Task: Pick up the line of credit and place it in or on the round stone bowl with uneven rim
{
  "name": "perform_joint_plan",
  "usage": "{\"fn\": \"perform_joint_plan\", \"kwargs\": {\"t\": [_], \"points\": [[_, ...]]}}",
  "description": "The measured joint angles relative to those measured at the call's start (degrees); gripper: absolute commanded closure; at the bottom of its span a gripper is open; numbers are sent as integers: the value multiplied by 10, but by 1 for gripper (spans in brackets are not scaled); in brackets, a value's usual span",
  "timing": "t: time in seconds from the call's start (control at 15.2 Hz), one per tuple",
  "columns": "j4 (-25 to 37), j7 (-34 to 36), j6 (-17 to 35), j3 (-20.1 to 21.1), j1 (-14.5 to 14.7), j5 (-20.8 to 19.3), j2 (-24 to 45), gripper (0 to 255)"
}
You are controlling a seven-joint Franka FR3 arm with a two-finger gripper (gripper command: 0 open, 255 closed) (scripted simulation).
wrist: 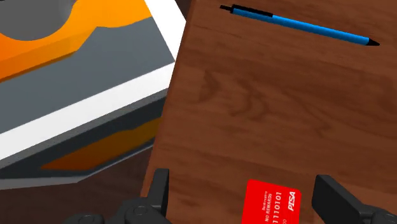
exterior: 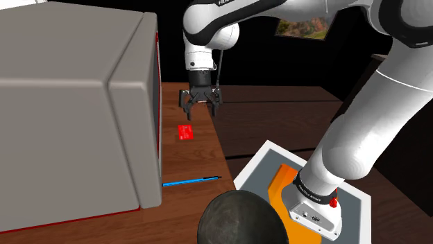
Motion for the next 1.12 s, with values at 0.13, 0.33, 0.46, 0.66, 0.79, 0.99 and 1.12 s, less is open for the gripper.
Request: {"fn": "perform_joint_plan", "kwargs": {"t": [0.13, 0.33, 0.46, 0.66, 0.79, 0.99, 1.12], "points": [[32, 26, 8, 1, 1, 16, 52, 0], [77, 60, 17, 1, 2, 40, 121, 0], [75, 65, 29, 2, 4, 46, 135, 0], [61, 65, 48, 4, 7, 52, 140, 0], [47, 63, 63, 7, 10, 55, 140, 0], [41, 63, 73, 8, 12, 57, 143, 0], [40, 63, 75, 9, 13, 57, 143, 0]]}}
